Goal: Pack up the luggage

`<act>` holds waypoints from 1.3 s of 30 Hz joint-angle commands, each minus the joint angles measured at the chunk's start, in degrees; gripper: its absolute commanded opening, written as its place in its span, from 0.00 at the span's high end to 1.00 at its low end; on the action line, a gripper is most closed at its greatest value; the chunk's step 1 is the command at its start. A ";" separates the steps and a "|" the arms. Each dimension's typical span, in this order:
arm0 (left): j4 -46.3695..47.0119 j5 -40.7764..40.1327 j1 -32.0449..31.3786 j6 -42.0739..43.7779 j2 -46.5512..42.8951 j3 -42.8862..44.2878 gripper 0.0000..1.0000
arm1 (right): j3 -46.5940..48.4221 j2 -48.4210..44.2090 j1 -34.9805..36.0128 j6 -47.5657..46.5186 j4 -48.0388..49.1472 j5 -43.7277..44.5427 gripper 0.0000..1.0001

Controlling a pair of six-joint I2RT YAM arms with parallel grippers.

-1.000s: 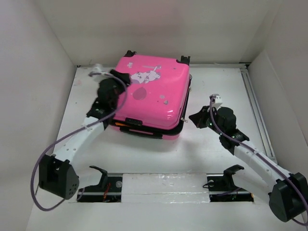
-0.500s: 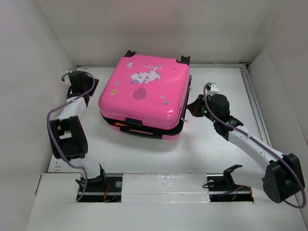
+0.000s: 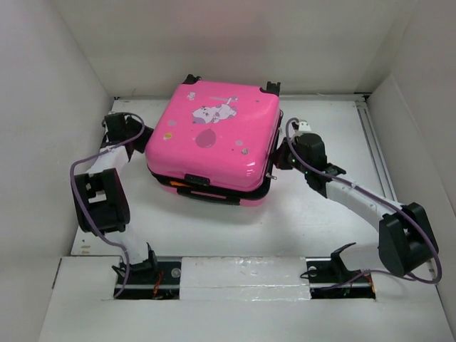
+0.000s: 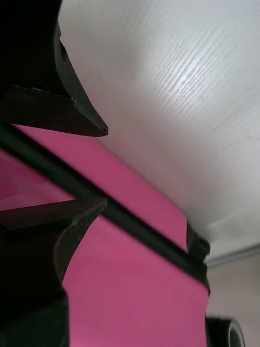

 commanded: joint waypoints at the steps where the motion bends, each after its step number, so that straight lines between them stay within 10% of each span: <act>1: 1.70 6.09 -2.10 1.49 -9.01 -1.75 0.55 | 2.06 1.58 3.41 0.00 4.92 -2.02 1.00; 11: -0.57 15.50 -4.39 3.07 -25.10 -4.31 0.54 | 2.06 0.00 2.90 1.04 5.54 -3.87 1.00; 15: -8.57 -4.13 -1.06 8.79 -29.75 -2.55 0.54 | 0.83 -1.49 1.67 1.05 5.54 -3.87 1.00; 18: -4.73 -3.48 4.72 4.59 -30.56 -6.76 0.55 | -0.31 -2.99 1.05 1.05 5.54 -3.87 1.00; 27: -2.85 -6.06 7.47 2.79 -15.73 1.28 1.00 | -1.98 -4.22 -0.80 1.05 5.54 -4.39 1.00; 39: -6.20 6.36 -2.00 7.90 -2.17 1.76 1.00 | -1.54 -1.93 0.96 1.58 6.15 -3.26 1.00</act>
